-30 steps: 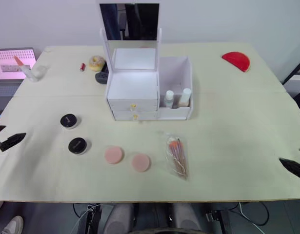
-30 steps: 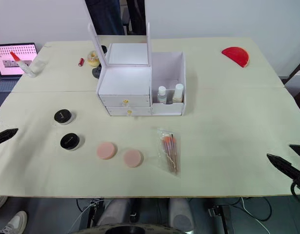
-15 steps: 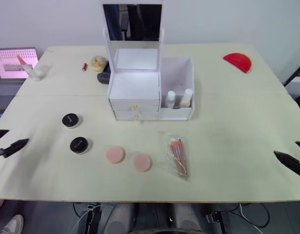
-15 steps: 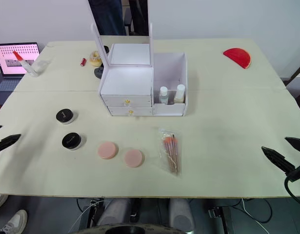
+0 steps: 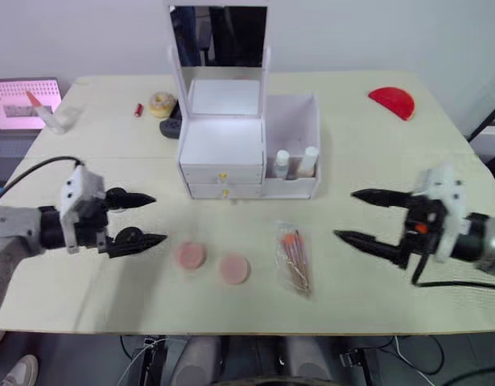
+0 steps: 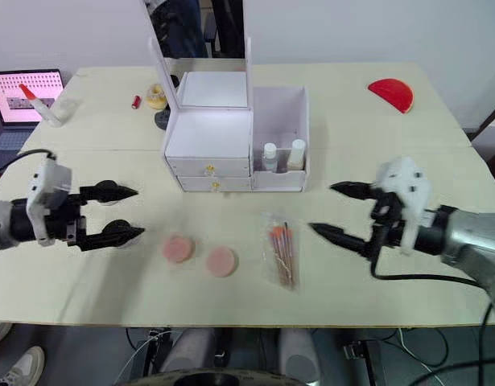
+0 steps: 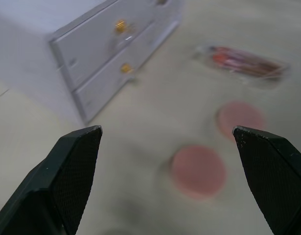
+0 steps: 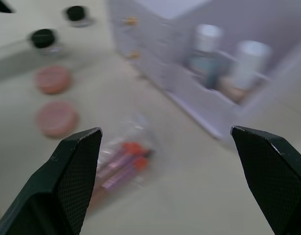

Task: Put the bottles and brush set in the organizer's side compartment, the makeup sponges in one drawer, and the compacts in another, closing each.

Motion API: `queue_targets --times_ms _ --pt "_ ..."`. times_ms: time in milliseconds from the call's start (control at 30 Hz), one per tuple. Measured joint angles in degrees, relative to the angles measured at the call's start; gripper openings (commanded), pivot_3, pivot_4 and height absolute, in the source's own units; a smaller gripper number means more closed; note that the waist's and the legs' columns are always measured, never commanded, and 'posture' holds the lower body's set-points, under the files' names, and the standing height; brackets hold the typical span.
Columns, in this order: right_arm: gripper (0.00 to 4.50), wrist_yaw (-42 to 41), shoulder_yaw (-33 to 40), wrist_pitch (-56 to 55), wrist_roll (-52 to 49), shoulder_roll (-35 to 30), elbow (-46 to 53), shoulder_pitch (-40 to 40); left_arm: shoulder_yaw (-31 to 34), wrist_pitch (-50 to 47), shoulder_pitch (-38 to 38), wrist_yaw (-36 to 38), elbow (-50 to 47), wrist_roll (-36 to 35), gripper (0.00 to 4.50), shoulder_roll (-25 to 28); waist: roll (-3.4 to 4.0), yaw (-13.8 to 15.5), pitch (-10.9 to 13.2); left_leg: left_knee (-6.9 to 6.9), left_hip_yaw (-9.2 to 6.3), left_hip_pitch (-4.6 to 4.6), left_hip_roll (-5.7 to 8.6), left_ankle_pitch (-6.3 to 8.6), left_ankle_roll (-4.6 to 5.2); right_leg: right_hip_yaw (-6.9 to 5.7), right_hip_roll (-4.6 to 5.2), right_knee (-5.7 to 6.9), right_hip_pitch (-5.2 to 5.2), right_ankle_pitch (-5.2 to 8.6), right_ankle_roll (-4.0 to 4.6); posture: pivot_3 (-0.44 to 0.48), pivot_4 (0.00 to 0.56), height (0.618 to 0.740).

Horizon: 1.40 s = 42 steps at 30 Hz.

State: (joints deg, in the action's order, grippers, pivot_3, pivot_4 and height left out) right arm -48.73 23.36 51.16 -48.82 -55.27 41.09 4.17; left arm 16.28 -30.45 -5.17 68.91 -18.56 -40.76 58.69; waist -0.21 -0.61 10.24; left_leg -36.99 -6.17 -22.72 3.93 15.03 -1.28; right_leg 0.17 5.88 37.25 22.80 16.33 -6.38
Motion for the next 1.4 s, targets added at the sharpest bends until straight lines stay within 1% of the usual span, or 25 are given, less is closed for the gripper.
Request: queue_targets --times_ms 67,200,333,367,467,567,633,667,733,867,933,967,1100,1200,1267,1333,1400 --pt "4.46 -0.7 -6.4 -0.2 0.3 -0.9 0.6 3.9 -1.4 -1.7 -0.8 2.1 -1.9 -1.3 4.5 1.1 0.0 0.0 0.0 -0.01 0.0 -0.01 0.0 0.0 0.0 -0.03 -0.01 -0.02 -0.01 0.0 0.0 0.0 0.15 0.74" --pt "4.46 -2.0 -16.3 -0.4 3.1 -2.4 -0.6 11.1 -4.1 -3.0 -3.1 4.4 -4.2 -2.4 4.5 1.7 -0.01 0.0 0.0 -0.04 -0.01 -0.01 0.01 0.0 0.01 -0.07 -0.03 -0.03 -0.02 0.0 0.0 0.0 0.15 0.74" --pt "4.46 -2.8 -22.2 0.0 5.2 -2.9 -2.6 14.3 -6.9 -2.8 -5.3 3.8 -7.0 -2.4 4.5 -0.5 -0.01 0.1 0.0 -0.03 -0.03 -0.04 0.02 0.01 0.02 -0.09 -0.02 -0.05 -0.02 0.0 0.0 0.0 0.15 0.74" --pt "4.46 -2.9 -23.2 0.1 5.6 -2.9 -2.8 14.2 -8.4 -2.7 -5.5 3.3 -7.6 -2.1 4.5 -1.5 -0.02 0.1 0.0 -0.03 -0.04 -0.06 0.02 0.02 0.04 -0.1 -0.02 -0.07 -0.02 0.0 -0.01 0.0 0.15 0.74" --pt "4.46 -3.0 -25.4 -0.5 7.9 -2.9 -3.4 13.1 -14.8 -1.7 -7.6 1.2 -8.3 0.7 4.5 -7.1 -0.03 0.3 0.0 -0.1 -0.06 -0.11 0.06 0.02 0.04 -0.12 -0.01 -0.06 -0.03 -0.01 -0.03 0.0 0.15 0.74" --pt "4.46 -2.8 -25.9 -0.5 8.9 -2.8 -4.3 12.0 -22.7 -1.2 -10.7 -1.3 -7.7 4.3 4.5 -14.3 -0.06 0.6 0.0 -0.18 -0.07 -0.13 0.12 0.01 0.05 -0.17 -0.09 -0.04 -0.04 -0.04 -0.07 0.0 0.15 0.74" --pt "4.46 -2.4 -25.4 -0.4 9.2 -2.7 -4.3 11.5 -26.2 -1.4 -12.5 -2.0 -6.3 5.3 4.5 -17.9 -0.05 0.7 0.0 -0.17 -0.06 -0.11 0.12 0.01 0.05 -0.16 -0.11 -0.03 -0.03 -0.05 -0.08 0.0 0.15 0.74" --pt "4.49 -2.2 -25.1 -0.3 9.2 -2.5 -4.3 11.3 -27.6 -1.6 -13.4 -2.2 -5.6 5.4 4.25 -19.6 -0.05 0.7 0.0 -0.17 -0.07 -0.12 0.1 0.01 0.05 -0.17 -0.16 -0.03 -0.01 -0.05 -0.08 0.0 0.15 0.74" --pt "4.5 -2.0 -24.6 -0.2 9.1 -2.5 -4.3 10.3 -30.2 -1.6 -15.3 -2.2 -3.5 6.5 3.61 -22.3 -0.05 1.0 0.0 -0.16 -0.1 -0.11 0.09 0.01 0.05 -0.17 -0.21 -0.01 -0.02 -0.05 -0.08 0.0 0.15 0.74" --pt "4.5 -1.4 -21.9 1.0 7.8 -2.5 -4.0 6.8 -35.7 -1.0 -18.1 -1.5 2.6 10.0 1.63 -26.6 -0.05 1.3 0.0 -0.18 -0.11 -0.12 0.09 0.01 0.05 -0.17 -0.23 -0.02 -0.04 -0.05 -0.08 0.0 0.15 0.74" --pt "4.5 -1.0 -19.9 2.3 6.5 -2.5 -3.9 5.1 -37.7 -0.2 -18.8 -1.7 5.0 12.0 0.48 -29.2 -0.05 1.3 0.0 -0.2 -0.11 -0.12 0.11 0.01 0.05 -0.17 -0.22 -0.02 -0.06 -0.05 -0.09 0.0 0.15 0.74" --pt "4.5 -0.8 -19.1 3.2 5.7 -2.5 -3.8 4.7 -38.5 0.0 -19.2 -2.0 5.8 12.9 0.08 -30.4 -0.05 1.3 0.0 -0.22 -0.11 -0.12 0.11 0.01 0.05 -0.17 -0.22 -0.02 -0.06 -0.05 -0.09 0.0 0.15 0.74" --pt "4.5 1.8 -14.9 10.7 0.4 -2.4 -6.0 3.9 -41.2 1.7 -20.4 -4.5 9.1 16.6 0.08 -35.5 -0.06 1.3 0.0 -0.23 -0.12 -0.1 0.1 0.01 0.06 -0.17 -0.22 -0.03 -0.09 -0.06 -0.09 0.0 0.15 0.74" --pt "4.5 3.4 -13.4 17.0 -3.0 -2.1 -10.1 4.0 -42.2 2.8 -20.5 -5.8 11.0 18.7 0.08 -37.5 -0.06 1.3 0.0 -0.22 -0.12 -0.1 0.1 0.01 0.06 -0.17 -0.22 -0.01 -0.08 -0.06 -0.09 0.0 0.15 0.74" --pt "4.5 4.5 -13.0 21.9 -6.0 -1.4 -13.0 5.2 -42.6 4.0 -20.5 -6.2 12.0 20.6 0.08 -37.5 -0.06 1.2 0.0 -0.22 -0.12 -0.09 0.09 0.01 0.06 -0.17 -0.23 -0.01 -0.08 -0.06 -0.09 0.0 0.15 0.74" --pt "4.5 6.5 -12.7 26.7 -8.2 0.9 -16.4 7.9 -43.3 5.2 -21.0 -6.4 13.3 22.8 0.08 -37.2 -0.05 1.2 0.0 -0.23 -0.12 -0.07 0.09 0.0 0.06 -0.17 -0.23 0.0 -0.09 -0.06 -0.08 0.0 0.15 0.74" --pt "4.5 9.5 -12.6 31.4 -9.2 4.7 -20.1 11.6 -44.4 6.9 -21.5 -6.7 14.4 25.3 0.08 -36.8 -0.05 1.2 0.0 -0.22 -0.12 -0.05 0.09 0.0 0.06 -0.17 -0.24 -0.01 -0.12 -0.06 -0.08 0.0 0.15 0.74"
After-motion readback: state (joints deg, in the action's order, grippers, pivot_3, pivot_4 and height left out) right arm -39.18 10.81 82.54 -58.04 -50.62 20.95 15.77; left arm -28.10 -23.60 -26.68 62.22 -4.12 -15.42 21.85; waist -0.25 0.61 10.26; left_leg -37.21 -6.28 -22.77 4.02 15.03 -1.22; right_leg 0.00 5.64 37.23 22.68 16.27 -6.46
